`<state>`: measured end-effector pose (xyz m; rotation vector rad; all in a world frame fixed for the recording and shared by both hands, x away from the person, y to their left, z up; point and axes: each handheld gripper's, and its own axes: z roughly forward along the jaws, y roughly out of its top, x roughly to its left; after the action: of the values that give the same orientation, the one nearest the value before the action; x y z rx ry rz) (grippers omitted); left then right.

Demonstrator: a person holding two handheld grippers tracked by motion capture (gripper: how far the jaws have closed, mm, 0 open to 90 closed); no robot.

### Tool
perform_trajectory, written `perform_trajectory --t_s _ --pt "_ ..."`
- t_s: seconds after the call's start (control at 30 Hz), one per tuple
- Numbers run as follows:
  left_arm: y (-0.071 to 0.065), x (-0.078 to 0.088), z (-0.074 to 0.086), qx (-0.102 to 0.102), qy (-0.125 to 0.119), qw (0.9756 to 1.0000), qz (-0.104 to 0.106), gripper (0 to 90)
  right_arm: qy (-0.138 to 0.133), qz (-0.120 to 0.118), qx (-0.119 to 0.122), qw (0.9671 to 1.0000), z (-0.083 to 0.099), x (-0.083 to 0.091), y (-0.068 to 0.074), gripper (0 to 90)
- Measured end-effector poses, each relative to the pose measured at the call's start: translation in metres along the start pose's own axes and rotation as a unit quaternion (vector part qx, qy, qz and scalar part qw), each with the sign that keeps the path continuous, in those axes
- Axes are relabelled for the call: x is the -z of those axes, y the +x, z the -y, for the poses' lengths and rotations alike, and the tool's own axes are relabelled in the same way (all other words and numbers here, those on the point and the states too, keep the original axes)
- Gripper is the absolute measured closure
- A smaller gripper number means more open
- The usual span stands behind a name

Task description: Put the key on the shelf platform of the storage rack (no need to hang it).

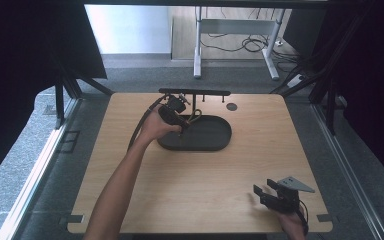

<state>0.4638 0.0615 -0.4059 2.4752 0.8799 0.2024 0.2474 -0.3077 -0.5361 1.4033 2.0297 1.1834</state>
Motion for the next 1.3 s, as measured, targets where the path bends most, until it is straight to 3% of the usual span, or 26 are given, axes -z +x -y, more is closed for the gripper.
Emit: perform_trajectory --t_s 0.2,0.33,0.43,0.57,0.73,1.0,1.3 --pt "0.000 -0.004 -0.003 0.001 -0.008 0.9999 0.007 67.1 0.002 -0.002 0.006 1.0000 0.001 0.000 0.002 36.5" --pt "-0.001 -0.009 -0.003 -0.009 -0.006 0.9999 -0.009 67.0 0.003 -0.001 0.012 0.9999 0.002 0.002 0.004 36.4" --pt "0.000 -0.013 -0.001 -0.010 -0.003 0.9999 -0.005 67.0 0.003 0.000 0.011 0.9999 0.002 0.002 0.005 36.4" --pt "0.002 -0.019 0.002 -0.001 -0.005 0.9999 -0.013 66.9 0.003 0.001 0.011 0.9999 0.001 0.002 0.004 36.5" --pt "0.006 -0.028 0.008 0.011 -0.001 0.9999 -0.009 66.8 0.001 0.003 0.008 1.0000 0.002 0.002 0.002 36.5" --pt "0.008 -0.041 0.015 0.013 0.011 0.9998 -0.013 66.4 0.002 0.007 0.007 0.9999 0.001 0.002 0.001 36.5" --pt "0.008 -0.038 0.020 0.020 -0.003 0.9998 0.002 60.9 0.005 0.007 0.011 0.9999 0.001 0.002 0.002 36.4"
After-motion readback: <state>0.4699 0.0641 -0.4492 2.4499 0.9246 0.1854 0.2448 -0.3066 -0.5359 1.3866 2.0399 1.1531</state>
